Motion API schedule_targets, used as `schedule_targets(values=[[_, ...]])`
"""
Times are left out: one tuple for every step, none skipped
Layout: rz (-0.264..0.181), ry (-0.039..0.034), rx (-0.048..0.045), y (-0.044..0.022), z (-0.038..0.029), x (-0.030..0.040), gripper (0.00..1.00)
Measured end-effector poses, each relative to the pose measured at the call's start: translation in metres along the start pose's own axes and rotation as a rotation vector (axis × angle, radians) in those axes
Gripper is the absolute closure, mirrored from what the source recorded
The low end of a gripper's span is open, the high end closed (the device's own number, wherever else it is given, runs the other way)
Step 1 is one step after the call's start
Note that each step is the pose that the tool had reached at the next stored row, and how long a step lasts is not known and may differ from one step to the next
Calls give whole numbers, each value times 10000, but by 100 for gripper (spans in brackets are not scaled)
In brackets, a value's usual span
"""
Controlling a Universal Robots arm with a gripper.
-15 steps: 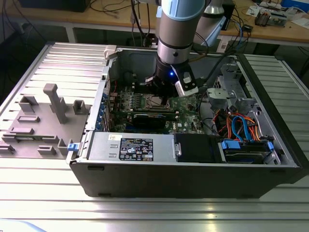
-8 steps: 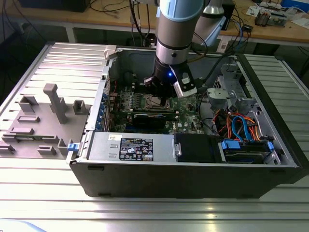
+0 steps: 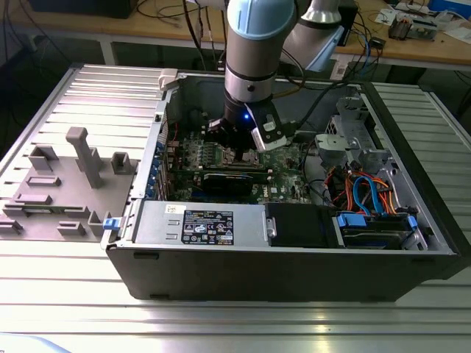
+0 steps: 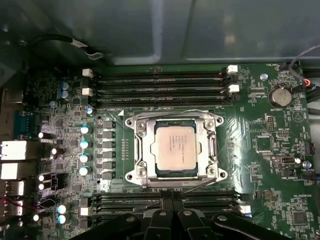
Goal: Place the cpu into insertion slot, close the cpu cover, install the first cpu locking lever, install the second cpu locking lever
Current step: 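Install the second cpu locking lever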
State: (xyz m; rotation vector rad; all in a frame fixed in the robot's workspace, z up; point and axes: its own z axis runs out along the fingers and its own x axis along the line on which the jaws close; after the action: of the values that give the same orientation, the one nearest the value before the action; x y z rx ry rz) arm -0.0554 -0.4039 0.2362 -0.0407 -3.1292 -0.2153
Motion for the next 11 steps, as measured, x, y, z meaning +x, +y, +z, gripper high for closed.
schedule_targets(values=[[-1, 2, -38, -5, 20, 9, 89], [-1, 2, -55, -9, 39, 10, 89], [-1, 3, -68, -11, 53, 10, 89], [-2, 4, -95, -14, 69, 10, 89], [-8, 6, -125, -17, 80, 10, 89], [-23, 10, -187, -21, 89, 15, 89], [-50, 14, -259, -23, 97, 27, 89], [-101, 25, -345, -30, 102, 51, 89], [-142, 31, -371, -42, 105, 71, 89], [-170, 35, -372, -56, 106, 77, 89], [-193, 39, -371, -68, 107, 83, 89]])
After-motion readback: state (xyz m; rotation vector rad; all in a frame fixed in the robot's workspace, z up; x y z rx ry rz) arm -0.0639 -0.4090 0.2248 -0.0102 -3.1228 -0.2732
